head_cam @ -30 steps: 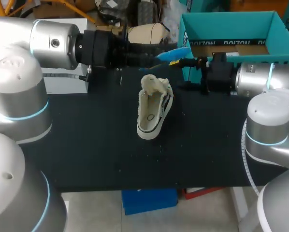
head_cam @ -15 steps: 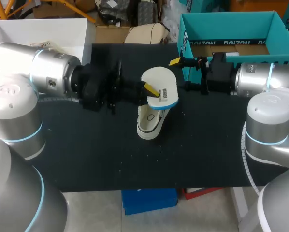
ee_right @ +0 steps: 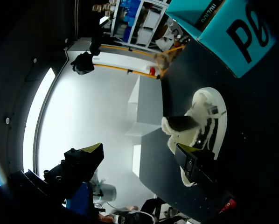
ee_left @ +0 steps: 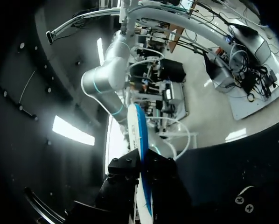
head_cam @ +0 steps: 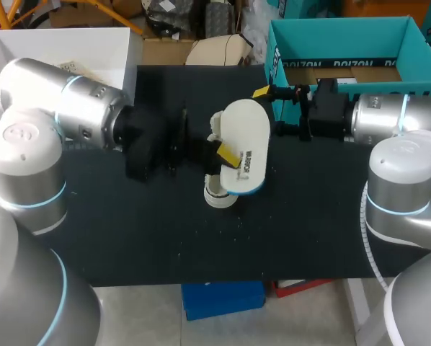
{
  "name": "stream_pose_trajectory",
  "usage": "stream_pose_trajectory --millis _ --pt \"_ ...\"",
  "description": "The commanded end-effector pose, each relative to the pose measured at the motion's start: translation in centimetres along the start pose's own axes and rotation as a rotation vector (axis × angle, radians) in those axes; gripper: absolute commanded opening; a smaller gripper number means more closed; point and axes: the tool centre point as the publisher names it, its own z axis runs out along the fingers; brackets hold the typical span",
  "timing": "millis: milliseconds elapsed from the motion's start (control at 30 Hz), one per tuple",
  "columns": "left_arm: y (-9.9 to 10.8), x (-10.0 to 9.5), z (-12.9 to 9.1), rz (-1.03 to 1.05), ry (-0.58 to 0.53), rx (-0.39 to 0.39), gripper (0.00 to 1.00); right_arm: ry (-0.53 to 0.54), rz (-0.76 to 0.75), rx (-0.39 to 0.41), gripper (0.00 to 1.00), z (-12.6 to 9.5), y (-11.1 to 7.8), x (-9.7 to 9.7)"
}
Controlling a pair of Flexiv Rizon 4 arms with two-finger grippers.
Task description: Take the shoe out of the shoebox, open the shoe tongue, remove and reinsert the insole, then place the shoe into the shoebox
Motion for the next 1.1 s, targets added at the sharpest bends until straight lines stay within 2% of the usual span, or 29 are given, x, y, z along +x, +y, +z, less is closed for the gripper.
stream_pose_trajectory --millis 33,133,267,700,733,800,833,1100 --pt "-0.5 3.3 0.0 0.076 0.001 -0.025 0.0 0.0 0.0 -0.004 1.0 0.2 -0.1 0.0" --pt "-1.0 4.3 -0.1 0.135 0.016 -0.033 0.0 0.0 0.0 -0.004 1.0 0.2 -0.1 0.0" --pt "-2.0 5.8 0.2 0.154 0.134 -0.023 0.0 0.0 0.0 -0.004 1.0 0.2 -0.1 0.0" --pt "-2.0 5.8 0.2 0.154 0.134 -0.023 0.0 0.0 0.0 -0.004 1.0 0.2 -0.1 0.0" --pt "-2.1 6.1 0.4 0.182 0.176 -0.026 0.0 0.0 0.0 -0.004 1.0 0.2 -0.1 0.0" --pt "-2.1 7.1 0.3 0.243 0.123 -0.029 0.0 0.0 0.0 -0.004 1.0 0.2 -0.1 0.0" --pt "-2.2 7.6 0.3 0.25 0.148 -0.029 0.0 0.0 0.0 -0.004 1.0 0.2 -0.1 0.0" --pt "-1.3 11.0 -1.0 0.328 0.091 -0.053 0.0 0.0 0.0 -0.004 1.0 0.2 -0.1 0.0"
